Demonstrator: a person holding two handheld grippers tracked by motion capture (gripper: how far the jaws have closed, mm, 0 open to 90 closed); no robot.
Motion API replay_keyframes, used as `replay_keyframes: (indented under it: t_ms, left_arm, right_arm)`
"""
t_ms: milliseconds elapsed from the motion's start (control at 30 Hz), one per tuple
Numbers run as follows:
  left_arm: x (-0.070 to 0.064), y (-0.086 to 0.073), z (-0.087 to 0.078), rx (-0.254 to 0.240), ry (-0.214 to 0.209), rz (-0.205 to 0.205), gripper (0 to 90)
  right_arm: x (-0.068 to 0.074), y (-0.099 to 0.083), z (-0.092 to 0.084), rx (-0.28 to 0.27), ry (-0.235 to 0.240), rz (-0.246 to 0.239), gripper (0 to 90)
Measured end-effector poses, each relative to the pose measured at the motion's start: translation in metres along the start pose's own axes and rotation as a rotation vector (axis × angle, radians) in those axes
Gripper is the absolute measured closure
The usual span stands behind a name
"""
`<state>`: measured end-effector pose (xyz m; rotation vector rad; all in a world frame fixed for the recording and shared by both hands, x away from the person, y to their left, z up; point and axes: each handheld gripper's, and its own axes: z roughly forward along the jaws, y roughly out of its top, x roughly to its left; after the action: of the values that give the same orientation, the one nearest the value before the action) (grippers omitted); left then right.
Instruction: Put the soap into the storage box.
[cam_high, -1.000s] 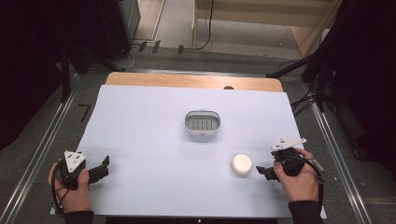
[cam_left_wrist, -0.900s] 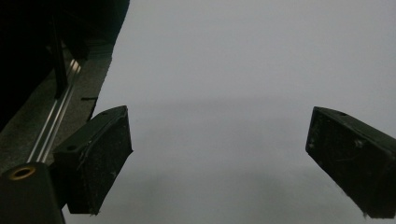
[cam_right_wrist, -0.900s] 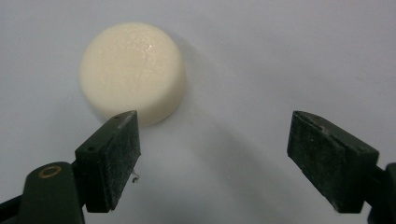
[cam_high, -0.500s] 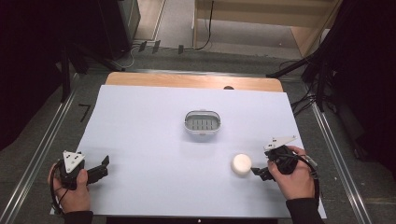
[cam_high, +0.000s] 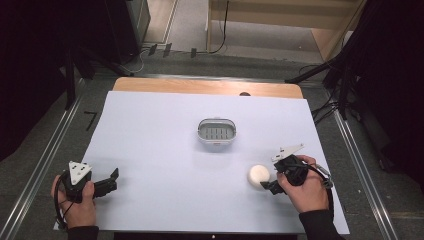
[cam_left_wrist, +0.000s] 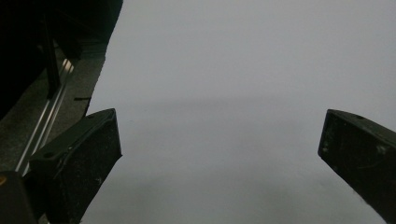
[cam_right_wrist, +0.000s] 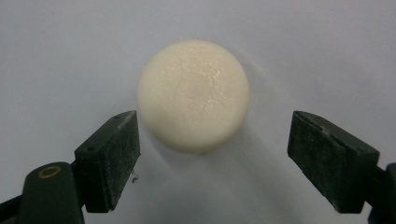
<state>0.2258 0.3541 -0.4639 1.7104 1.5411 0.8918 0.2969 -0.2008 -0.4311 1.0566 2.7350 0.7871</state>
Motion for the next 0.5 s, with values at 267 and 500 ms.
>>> replay_keyframes:
  t_ms: [267, 500]
  left_arm:
    - [-0.001, 0.0, 0.0, 0.001, 0.001, 0.005, 0.0]
    - [-0.001, 0.0, 0.001, 0.007, -0.003, 0.013, 0.0]
  right_arm:
    - [0.005, 0.006, 0.008, 0.006, 0.004, -0.027, 12.9]
    - [0.012, 0.012, 0.017, 0.038, -0.007, -0.046, 13.2]
